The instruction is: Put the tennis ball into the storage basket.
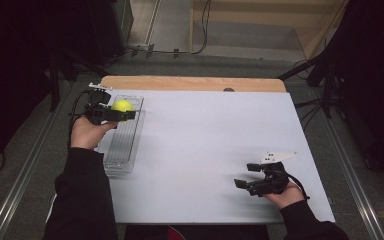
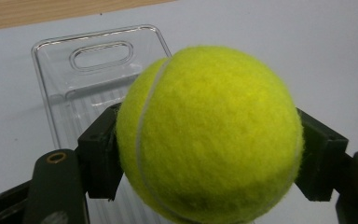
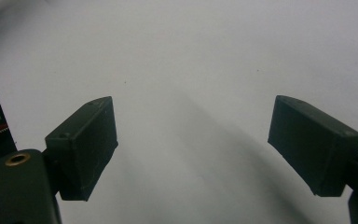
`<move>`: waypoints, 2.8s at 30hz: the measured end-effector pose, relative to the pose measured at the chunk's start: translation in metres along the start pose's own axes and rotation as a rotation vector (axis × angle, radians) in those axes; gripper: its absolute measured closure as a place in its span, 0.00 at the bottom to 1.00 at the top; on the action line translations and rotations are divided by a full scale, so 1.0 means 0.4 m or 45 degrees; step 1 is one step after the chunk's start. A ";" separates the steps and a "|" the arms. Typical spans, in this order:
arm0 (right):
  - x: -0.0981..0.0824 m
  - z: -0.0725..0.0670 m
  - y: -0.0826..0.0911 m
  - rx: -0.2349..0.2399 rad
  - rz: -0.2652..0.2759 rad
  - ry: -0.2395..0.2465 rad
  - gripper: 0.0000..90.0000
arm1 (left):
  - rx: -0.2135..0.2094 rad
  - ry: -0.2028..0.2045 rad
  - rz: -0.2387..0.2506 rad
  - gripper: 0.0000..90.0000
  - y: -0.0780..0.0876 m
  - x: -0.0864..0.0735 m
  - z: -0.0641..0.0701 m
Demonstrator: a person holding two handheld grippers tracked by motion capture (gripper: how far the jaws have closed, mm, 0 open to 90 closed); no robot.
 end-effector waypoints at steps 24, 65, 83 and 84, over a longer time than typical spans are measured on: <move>0.000 0.000 -0.002 -0.002 0.004 0.000 0.15 | 0.038 0.030 -0.041 0.28 -0.027 -0.027 -0.025; 0.001 0.000 0.000 -0.001 0.008 0.004 0.15 | 0.056 0.074 -0.076 0.22 -0.051 -0.040 -0.033; 0.001 -0.002 0.001 -0.004 0.011 0.005 0.15 | -0.110 0.019 -0.026 0.22 -0.034 0.005 0.063; 0.001 -0.002 0.001 -0.004 0.006 0.004 0.15 | -0.124 0.020 -0.022 0.22 -0.035 0.006 0.069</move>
Point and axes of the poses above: each handheld gripper's, and its own axes: y roughly backward along the jaws, x roughly out of its top, z roughly to its right, the point moved 3 cm from there along -y, roughly forward along the jaws, and after that the axes turned 13 degrees about z, right-handed, at the moved point
